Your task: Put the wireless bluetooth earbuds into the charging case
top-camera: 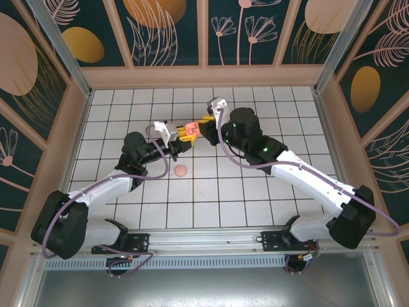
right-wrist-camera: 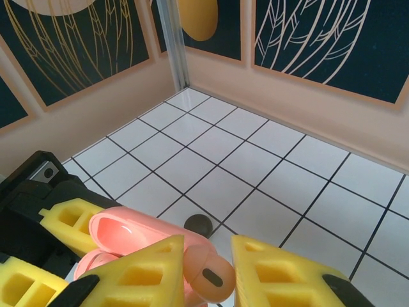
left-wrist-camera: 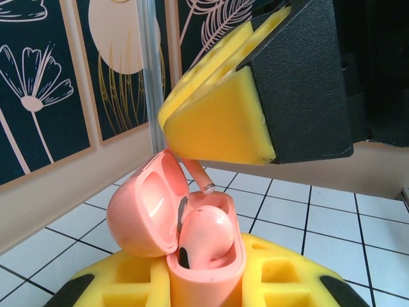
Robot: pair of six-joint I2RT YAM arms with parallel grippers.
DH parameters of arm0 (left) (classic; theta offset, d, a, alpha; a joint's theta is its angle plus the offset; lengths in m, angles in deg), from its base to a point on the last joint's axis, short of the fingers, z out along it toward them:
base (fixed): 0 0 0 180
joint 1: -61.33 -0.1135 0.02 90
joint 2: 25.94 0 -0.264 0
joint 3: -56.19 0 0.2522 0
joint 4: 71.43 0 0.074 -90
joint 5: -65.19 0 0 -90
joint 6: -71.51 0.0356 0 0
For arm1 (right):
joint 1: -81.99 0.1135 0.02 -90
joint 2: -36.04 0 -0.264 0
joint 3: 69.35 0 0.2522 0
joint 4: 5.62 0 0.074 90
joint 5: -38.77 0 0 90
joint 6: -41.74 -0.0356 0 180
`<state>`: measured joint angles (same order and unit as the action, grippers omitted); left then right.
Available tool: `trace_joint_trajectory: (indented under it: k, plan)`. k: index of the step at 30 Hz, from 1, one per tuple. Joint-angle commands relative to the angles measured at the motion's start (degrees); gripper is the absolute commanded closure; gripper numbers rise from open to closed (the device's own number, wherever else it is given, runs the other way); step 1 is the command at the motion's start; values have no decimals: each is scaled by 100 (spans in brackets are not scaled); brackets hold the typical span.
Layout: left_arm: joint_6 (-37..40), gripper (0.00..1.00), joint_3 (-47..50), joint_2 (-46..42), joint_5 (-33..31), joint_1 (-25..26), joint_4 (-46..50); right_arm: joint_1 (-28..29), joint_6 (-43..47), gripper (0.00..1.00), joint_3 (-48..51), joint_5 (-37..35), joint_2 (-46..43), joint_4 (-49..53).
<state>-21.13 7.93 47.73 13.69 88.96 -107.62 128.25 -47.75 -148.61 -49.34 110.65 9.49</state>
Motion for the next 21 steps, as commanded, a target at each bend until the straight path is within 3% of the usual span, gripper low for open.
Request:
trace_joint_trajectory:
  k: [1, 21]
  plan:
    - [-43, 100, -131, 21, -17, -47, -313, -21, -121, 78, 87, 120, -149, -276]
    - [-221, 100, -153, -19, 60, -47, -539, 10, 73, 81, 76, -250, 95, -57]
